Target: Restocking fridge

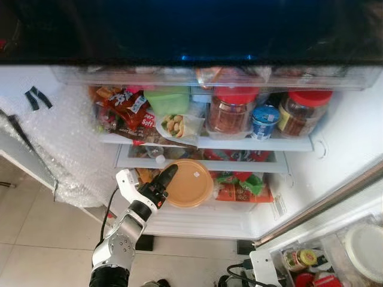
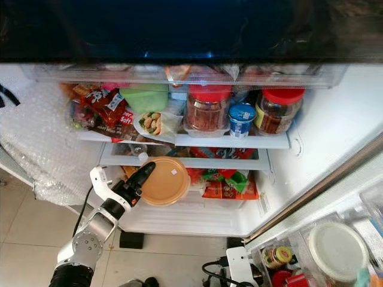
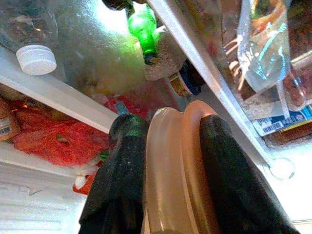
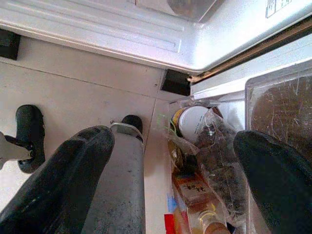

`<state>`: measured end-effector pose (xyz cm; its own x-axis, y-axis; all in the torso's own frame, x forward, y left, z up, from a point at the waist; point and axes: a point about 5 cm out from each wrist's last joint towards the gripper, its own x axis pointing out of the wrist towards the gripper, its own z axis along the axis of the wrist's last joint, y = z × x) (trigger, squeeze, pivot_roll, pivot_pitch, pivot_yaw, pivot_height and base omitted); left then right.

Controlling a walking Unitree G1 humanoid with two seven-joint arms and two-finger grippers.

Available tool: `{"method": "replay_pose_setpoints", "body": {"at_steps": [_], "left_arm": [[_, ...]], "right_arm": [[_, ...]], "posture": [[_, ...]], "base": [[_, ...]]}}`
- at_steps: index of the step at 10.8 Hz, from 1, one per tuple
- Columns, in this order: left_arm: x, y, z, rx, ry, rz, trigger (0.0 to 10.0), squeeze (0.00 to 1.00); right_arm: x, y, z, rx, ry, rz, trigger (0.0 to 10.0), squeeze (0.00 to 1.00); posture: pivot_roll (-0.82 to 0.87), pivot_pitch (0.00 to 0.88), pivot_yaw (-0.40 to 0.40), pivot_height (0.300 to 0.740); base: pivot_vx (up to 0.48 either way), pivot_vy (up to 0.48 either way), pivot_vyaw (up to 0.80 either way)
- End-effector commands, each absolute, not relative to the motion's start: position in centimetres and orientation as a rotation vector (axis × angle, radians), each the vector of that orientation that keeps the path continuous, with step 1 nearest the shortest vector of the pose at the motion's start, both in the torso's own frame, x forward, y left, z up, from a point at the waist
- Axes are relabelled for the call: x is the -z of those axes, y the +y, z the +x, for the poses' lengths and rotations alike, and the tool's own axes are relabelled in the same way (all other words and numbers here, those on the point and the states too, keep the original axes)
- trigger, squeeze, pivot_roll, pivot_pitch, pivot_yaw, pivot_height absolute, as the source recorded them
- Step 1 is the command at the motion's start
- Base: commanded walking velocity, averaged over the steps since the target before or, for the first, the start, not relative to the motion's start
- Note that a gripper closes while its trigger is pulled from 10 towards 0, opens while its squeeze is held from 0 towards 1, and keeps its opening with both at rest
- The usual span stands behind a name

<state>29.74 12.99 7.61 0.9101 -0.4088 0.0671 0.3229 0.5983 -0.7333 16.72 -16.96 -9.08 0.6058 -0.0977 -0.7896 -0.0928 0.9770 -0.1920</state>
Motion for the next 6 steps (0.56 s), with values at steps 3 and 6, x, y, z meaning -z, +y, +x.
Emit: {"method": "replay_pose_setpoints", "body": {"at_steps": [3,6], "left_arm": [[-7.5,12.77,29.71,0.425,0.123,-0.812,10.0,0.0],[-7.52,12.69,29.86,0.415,0.126,-0.798,10.0,0.0]], "right_arm": [[9.88,-16.83,14.92,-0.011,0.985,-0.218,10.0,0.0],[9.88,-16.82,14.93,-0.01,0.986,-0.222,10.0,0.0]], "posture": [[-0.13,0.181,0.027,0.654],[-0.13,0.182,0.027,0.654]], "base": [[0.0,0.0,0.0],[0.0,0.0,0.0]]}}
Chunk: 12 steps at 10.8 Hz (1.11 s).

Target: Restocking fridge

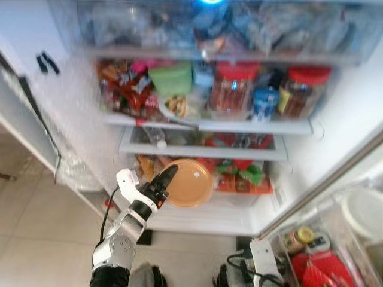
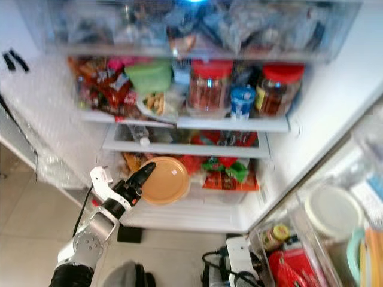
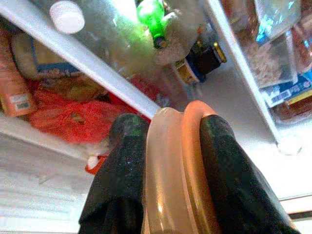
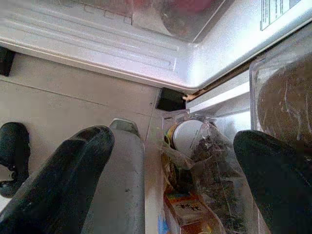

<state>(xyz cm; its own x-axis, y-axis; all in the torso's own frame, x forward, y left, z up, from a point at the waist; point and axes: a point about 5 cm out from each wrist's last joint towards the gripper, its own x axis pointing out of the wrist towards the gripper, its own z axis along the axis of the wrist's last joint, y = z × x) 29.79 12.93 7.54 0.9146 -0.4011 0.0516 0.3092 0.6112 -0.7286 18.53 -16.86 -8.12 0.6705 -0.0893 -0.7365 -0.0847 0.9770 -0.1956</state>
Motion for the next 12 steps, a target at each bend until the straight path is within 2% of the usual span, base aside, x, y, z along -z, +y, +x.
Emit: {"method": "replay_pose_setpoints", "body": {"at_steps": [1,12], "left_arm": [[-7.51,12.66,29.88,0.413,0.126,-0.801,10.0,0.0],[-7.51,12.66,29.88,0.413,0.126,-0.801,10.0,0.0]], "right_arm": [[9.88,-16.82,14.93,-0.011,0.985,-0.22,10.0,0.0],[9.88,-16.82,14.93,-0.011,0.985,-0.22,10.0,0.0]], "posture": [[-0.13,0.181,0.027,0.654],[-0.13,0.181,0.027,0.654]], "base": [[0.0,0.0,0.0],[0.0,0.0,0.0]]}}
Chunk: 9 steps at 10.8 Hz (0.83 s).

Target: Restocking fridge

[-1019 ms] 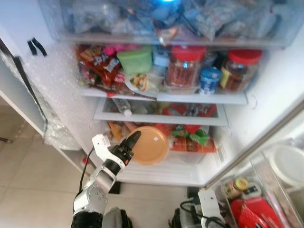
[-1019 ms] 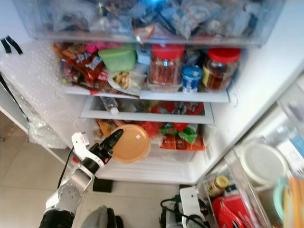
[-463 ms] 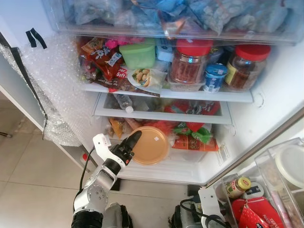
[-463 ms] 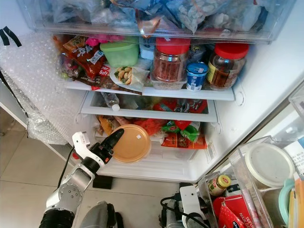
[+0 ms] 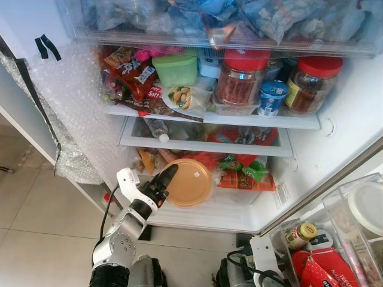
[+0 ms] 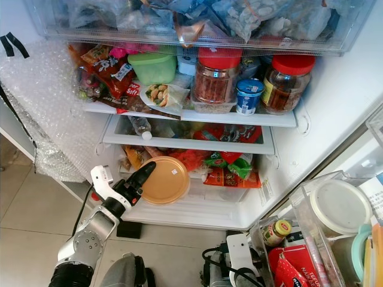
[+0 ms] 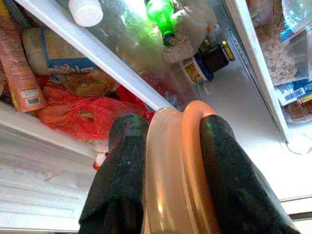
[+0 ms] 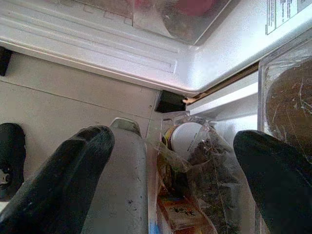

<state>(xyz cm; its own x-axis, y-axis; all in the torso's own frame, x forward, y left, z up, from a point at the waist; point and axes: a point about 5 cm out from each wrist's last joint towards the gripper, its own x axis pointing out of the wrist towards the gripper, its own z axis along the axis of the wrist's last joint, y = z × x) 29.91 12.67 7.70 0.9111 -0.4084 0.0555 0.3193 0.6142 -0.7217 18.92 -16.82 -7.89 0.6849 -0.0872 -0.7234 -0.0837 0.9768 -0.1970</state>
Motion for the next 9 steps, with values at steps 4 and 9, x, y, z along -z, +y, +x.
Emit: {"method": "replay_pose_setpoints", "body": {"at_steps": [4,9], "left_arm": [[-7.74,12.22,30.49,0.423,0.124,-0.7,10.0,0.0],[-7.78,12.06,30.63,0.429,0.117,-0.694,10.0,0.0]], "right_arm": [[9.88,-16.76,14.93,-0.014,0.984,-0.212,10.0,0.0],[9.88,-16.76,14.94,-0.013,0.984,-0.212,10.0,0.0]], "posture": [[-0.12,0.189,0.028,0.654],[-0.12,0.187,0.03,0.654]], "base": [[0.278,0.0,0.0],[0.314,0.0,0.0]]}}
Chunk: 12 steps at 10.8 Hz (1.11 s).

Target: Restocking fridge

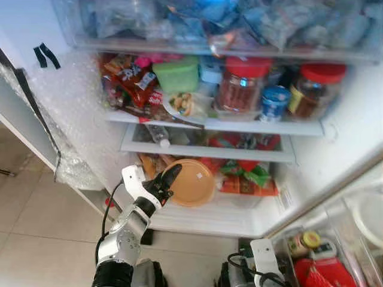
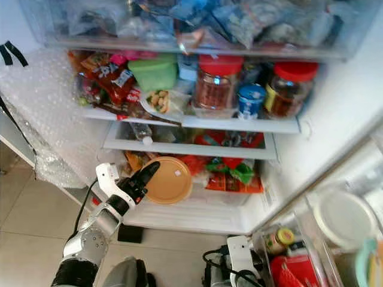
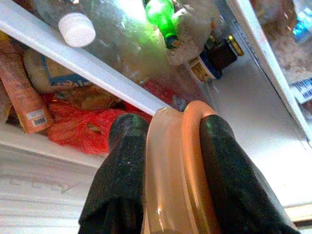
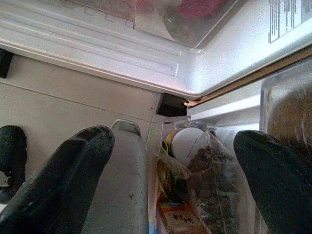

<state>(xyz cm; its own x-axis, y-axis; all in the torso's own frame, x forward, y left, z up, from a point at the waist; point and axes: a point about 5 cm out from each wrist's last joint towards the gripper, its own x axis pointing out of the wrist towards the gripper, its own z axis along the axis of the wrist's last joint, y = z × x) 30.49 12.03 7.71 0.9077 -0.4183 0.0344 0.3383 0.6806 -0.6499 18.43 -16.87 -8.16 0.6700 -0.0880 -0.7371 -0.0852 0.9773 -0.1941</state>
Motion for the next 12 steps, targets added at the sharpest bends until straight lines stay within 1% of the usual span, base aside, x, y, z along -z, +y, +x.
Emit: {"method": "replay_pose_setpoints", "body": {"at_steps": [1,10,12], "left_arm": [[-7.82,12.02,30.66,0.43,0.115,-0.693,10.0,0.0],[-8.0,11.91,30.96,0.44,0.107,-0.696,10.0,0.0],[-7.96,11.65,31.05,0.45,0.112,-0.705,10.0,0.0]], "right_arm": [[9.88,-16.75,14.93,-0.013,0.984,-0.213,10.0,0.0],[9.86,-16.72,14.99,-0.016,0.983,-0.211,10.0,0.0],[9.86,-16.72,14.98,-0.016,0.983,-0.211,10.0,0.0]], "posture": [[-0.12,0.187,0.03,0.654],[-0.12,0.184,0.03,0.654],[-0.12,0.182,0.03,0.654]], "base": [[0.319,0.0,0.0],[0.317,0.0,0.0],[0.0,0.0,0.0]]}}
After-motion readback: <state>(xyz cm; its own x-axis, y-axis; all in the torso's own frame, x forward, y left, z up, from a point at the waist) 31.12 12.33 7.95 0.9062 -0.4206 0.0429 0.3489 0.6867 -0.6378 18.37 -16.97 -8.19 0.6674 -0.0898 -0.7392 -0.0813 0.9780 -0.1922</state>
